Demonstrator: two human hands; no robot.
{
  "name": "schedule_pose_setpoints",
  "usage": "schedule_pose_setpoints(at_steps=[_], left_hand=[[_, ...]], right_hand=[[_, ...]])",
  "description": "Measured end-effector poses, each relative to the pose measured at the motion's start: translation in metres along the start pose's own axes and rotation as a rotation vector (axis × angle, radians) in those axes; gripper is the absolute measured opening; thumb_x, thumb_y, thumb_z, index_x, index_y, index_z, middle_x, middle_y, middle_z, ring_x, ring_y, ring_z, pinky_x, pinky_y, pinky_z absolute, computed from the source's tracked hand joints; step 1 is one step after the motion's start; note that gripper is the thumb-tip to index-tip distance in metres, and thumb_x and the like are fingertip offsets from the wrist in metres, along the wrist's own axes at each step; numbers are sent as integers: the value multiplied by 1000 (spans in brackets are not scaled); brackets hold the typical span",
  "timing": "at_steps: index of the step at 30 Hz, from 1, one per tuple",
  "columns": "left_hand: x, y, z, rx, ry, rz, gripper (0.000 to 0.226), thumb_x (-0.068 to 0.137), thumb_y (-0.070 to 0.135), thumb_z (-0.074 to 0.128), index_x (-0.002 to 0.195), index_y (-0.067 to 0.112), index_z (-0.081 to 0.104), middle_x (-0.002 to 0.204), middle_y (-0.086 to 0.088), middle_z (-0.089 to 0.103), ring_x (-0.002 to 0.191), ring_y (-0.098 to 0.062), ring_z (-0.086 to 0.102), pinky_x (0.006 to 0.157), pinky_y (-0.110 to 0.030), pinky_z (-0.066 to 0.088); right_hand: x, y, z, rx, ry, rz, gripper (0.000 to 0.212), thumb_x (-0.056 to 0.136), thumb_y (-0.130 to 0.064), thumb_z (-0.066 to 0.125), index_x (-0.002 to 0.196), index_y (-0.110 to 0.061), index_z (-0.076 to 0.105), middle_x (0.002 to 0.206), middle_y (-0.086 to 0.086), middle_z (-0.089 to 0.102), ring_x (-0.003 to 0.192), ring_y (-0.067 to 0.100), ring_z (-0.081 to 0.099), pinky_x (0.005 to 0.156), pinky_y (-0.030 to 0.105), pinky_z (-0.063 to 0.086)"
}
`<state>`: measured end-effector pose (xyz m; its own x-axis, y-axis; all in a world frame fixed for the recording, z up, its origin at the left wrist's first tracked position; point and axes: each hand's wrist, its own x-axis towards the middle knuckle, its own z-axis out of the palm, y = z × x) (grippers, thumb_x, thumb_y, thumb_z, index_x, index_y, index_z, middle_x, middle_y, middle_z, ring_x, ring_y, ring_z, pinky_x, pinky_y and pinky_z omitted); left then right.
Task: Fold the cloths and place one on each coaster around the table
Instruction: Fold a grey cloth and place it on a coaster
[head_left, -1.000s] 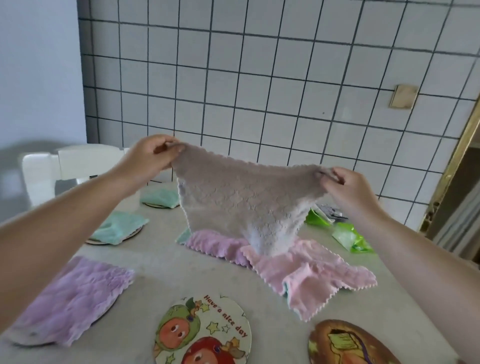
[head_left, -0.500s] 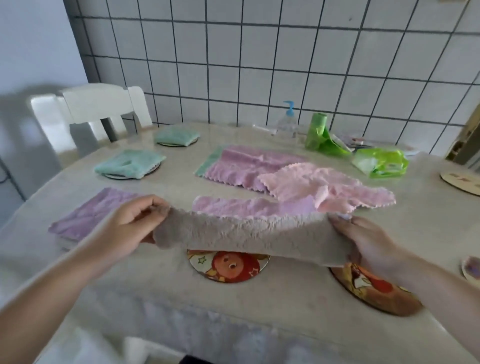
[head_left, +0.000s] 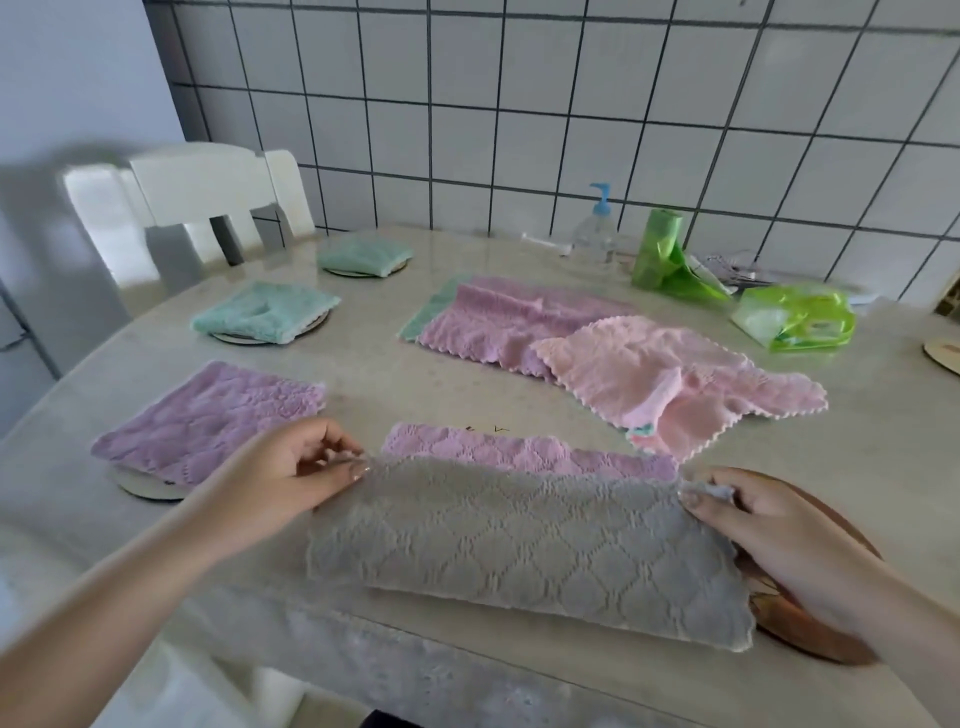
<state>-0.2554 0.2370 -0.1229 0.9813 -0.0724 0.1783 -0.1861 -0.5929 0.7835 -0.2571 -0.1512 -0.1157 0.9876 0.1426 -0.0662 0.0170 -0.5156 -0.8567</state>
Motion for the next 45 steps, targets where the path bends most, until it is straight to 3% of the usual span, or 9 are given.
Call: schedule_pose_setpoints(at_steps=[3,7,12,26,32,36,39,42,45], left_hand=[[22,-4,5,36,6,14,19,77,12,72,78,27,61,80,15,69,66,0,62,60,-12,44],[43,-8,9,99,12,26,24,78,14,72,89,27,55,82,7,68,76,3,62,74,-25,48],[59,-16,12,204,-11,17,28,79,25,71,96,34,51,92,10,63,82,-3,61,76,-28,50],[74,-18,18,306,-16,3,53,77,28,73,123,30,46,91,11,59,75,-7,61,70,-20,46],[68,8,25,494,72,175,52,82,24,68,130,22,49,118,6,55,102,-11,54,87,-26,41],[55,45,54,540,-64,391,45,88,19,54,132,23,48,133,8,51,121,-9,49,103,-25,34],[44,48,90,631,-260,477,52,80,23,34,130,20,50,134,4,52,126,-14,46,103,-33,40],[30,37,106,738,-267,451,51,86,36,31,129,18,51,135,1,52,130,-16,45,107,-37,38],[27,31,95,770,-258,372,77,83,68,-2,146,29,21,155,4,20,143,-12,14,115,-32,7]], right_hand=[[13,3,-5,-167,80,-44,50,56,-80,46,79,-38,61,75,14,65,70,33,63,63,34,40],[31,14,-8,-223,95,-44,63,51,-90,43,82,-38,62,74,6,66,69,27,65,66,41,48],[50,21,-7,-213,173,-31,8,81,-35,65,79,-28,63,78,2,67,76,25,65,66,34,43],[68,26,-6,-383,169,11,10,80,-33,68,78,-32,58,72,-4,65,70,17,64,64,32,47],[46,-2,3,-573,308,-140,11,86,-26,61,94,-28,53,72,-14,42,58,2,44,50,19,32],[34,-42,42,-628,141,-310,33,89,-43,49,119,-29,53,104,-19,48,89,-5,51,76,12,41],[37,-51,80,-716,-64,-366,59,90,-54,35,142,-27,33,143,-9,34,132,10,32,111,29,25],[32,-34,95,-810,-119,-359,85,80,-72,4,147,-24,20,154,-4,21,142,13,17,117,37,13],[27,-23,84,-923,-139,-289,93,67,-75,-12,148,-30,-1,157,-8,-4,144,7,-7,115,32,-8]])
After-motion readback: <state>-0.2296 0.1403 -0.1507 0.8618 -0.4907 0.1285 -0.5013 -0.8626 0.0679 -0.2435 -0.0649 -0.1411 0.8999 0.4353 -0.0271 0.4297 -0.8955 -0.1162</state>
